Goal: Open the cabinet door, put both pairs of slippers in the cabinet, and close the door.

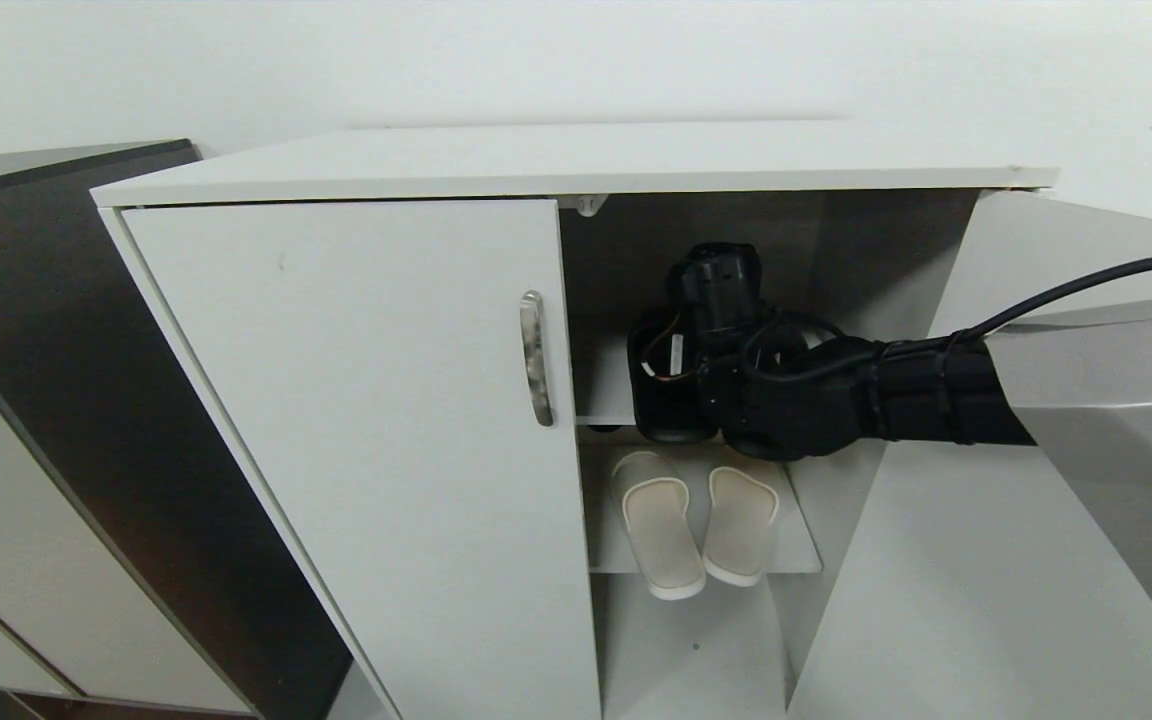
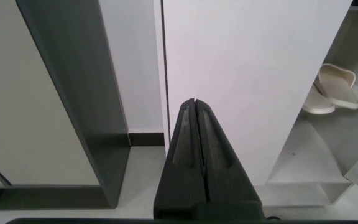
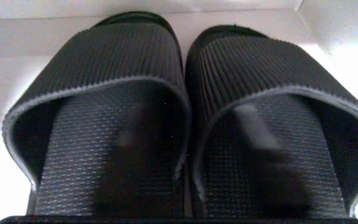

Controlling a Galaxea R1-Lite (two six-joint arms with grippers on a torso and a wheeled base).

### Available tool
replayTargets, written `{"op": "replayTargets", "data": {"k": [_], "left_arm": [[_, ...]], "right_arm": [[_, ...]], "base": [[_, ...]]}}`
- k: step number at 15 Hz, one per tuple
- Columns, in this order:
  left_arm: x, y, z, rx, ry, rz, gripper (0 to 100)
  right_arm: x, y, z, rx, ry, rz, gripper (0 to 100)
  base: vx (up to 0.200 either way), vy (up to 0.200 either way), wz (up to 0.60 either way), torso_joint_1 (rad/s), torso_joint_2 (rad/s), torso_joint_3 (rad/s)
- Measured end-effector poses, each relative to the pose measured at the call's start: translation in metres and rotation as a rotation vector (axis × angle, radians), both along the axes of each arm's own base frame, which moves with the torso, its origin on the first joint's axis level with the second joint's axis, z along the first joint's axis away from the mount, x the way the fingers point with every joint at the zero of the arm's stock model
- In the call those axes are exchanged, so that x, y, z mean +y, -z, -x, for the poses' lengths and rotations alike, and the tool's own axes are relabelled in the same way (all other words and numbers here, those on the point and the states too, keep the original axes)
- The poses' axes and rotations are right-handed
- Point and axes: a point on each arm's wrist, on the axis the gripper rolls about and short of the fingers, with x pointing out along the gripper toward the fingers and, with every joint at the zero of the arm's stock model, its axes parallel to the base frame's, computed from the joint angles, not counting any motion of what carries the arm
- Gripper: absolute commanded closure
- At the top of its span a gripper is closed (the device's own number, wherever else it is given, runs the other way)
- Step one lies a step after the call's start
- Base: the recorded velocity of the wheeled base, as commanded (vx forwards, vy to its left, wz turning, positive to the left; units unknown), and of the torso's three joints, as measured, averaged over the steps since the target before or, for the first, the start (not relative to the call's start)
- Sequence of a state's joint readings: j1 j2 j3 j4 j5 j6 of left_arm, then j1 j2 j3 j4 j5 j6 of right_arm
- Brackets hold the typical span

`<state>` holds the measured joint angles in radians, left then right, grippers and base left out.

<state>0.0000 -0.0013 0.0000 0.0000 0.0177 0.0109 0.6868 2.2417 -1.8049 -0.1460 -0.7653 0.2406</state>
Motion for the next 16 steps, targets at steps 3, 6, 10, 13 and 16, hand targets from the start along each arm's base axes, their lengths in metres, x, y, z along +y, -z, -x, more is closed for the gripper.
{"op": "replayTargets", "data": {"k": [3,6,10,13,16], "left_arm": [[0.0,0.0,0.0,0.0,0.0,0.0,100],[0.0,0.0,0.0,0.0,0.001,0.0,100],[0.0,0.0,0.0,0.0,0.001,0.0,100],[0.0,0.0,0.0,0.0,0.001,0.0,100],[0.0,0.0,0.0,0.0,0.001,0.0,100]], "right_arm": [[-0.002,0.004,0.004,0.017,0.002,0.015,0],[-0.005,0.003,0.02,0.033,-0.011,0.022,0],[-0.009,-0.003,0.051,0.045,-0.045,0.008,0],[-0.012,0.005,0.088,0.067,-0.104,0.015,100],[-0.02,0.015,0.135,0.08,-0.211,0.013,100]], "base": [[0.0,0.0,0.0,0.0,0.0,0.0],[0.0,0.0,0.0,0.0,0.0,0.0],[0.0,0.0,0.0,0.0,0.0,0.0],[0.0,0.0,0.0,0.0,0.0,0.0],[0.0,0.0,0.0,0.0,0.0,0.0]]}}
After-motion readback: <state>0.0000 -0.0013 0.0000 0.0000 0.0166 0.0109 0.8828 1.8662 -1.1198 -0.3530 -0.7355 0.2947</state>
